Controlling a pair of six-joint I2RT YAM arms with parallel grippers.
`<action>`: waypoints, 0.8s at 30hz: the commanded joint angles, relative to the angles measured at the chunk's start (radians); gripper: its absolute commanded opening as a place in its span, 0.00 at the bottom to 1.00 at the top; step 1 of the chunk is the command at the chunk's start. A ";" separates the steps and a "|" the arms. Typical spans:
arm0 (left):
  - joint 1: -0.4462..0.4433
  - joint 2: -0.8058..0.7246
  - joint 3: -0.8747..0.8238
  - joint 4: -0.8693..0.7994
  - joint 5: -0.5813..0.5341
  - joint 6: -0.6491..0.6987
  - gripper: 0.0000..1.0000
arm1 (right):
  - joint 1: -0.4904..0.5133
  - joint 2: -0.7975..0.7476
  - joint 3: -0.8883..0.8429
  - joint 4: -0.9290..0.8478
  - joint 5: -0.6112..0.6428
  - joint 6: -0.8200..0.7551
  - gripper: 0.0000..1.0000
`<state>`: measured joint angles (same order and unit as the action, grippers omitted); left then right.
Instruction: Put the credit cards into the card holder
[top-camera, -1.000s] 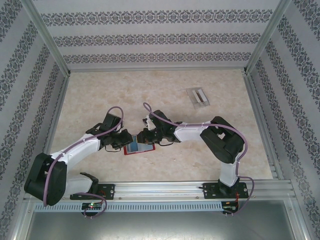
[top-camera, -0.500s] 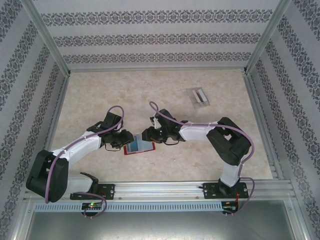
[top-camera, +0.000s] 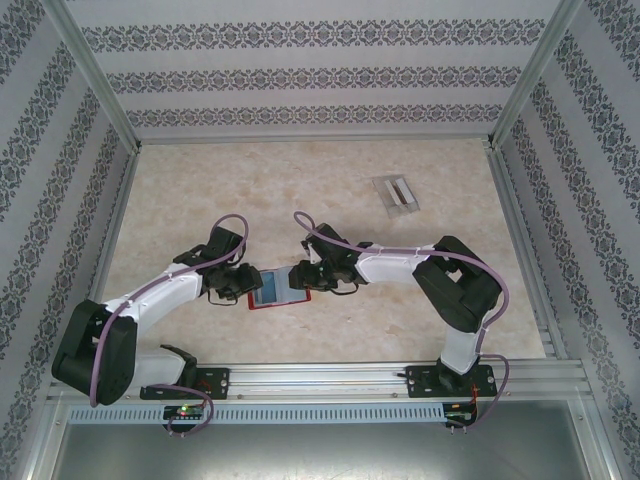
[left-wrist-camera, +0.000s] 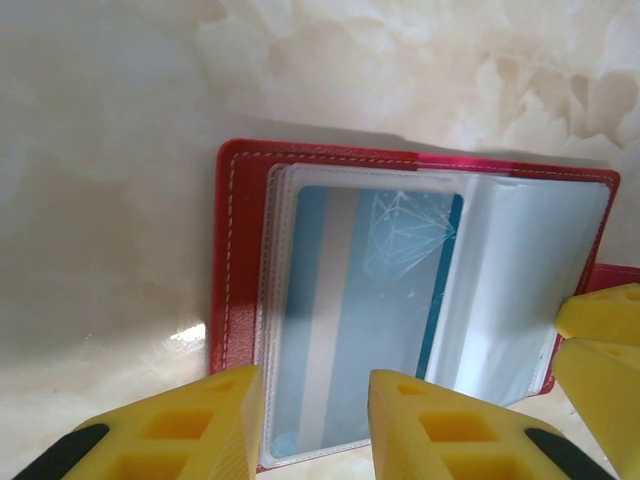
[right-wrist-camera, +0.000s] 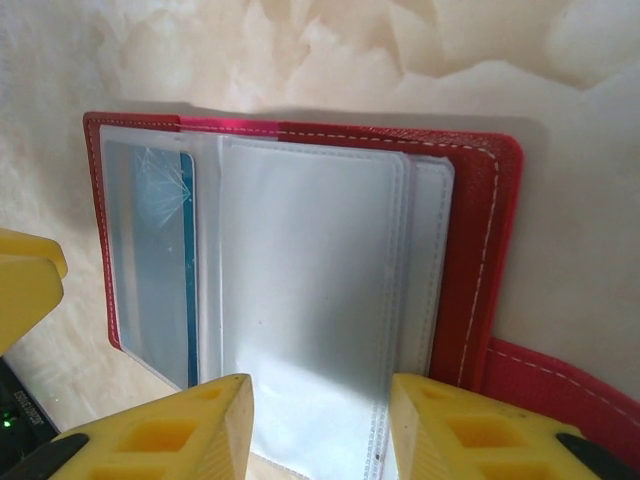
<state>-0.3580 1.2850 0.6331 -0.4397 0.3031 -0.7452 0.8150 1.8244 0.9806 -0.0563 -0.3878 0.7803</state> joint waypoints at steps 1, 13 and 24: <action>0.007 0.019 -0.027 0.017 0.004 0.009 0.30 | 0.015 0.020 0.030 -0.053 0.009 -0.024 0.39; 0.008 0.044 -0.068 0.101 0.079 -0.030 0.22 | 0.021 0.035 0.054 -0.008 -0.041 -0.017 0.28; 0.008 0.015 -0.060 0.057 0.058 -0.014 0.22 | 0.043 -0.047 0.075 -0.189 0.157 -0.038 0.43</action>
<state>-0.3580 1.3243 0.5728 -0.3664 0.3729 -0.7643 0.8375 1.8370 1.0203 -0.1070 -0.3553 0.7757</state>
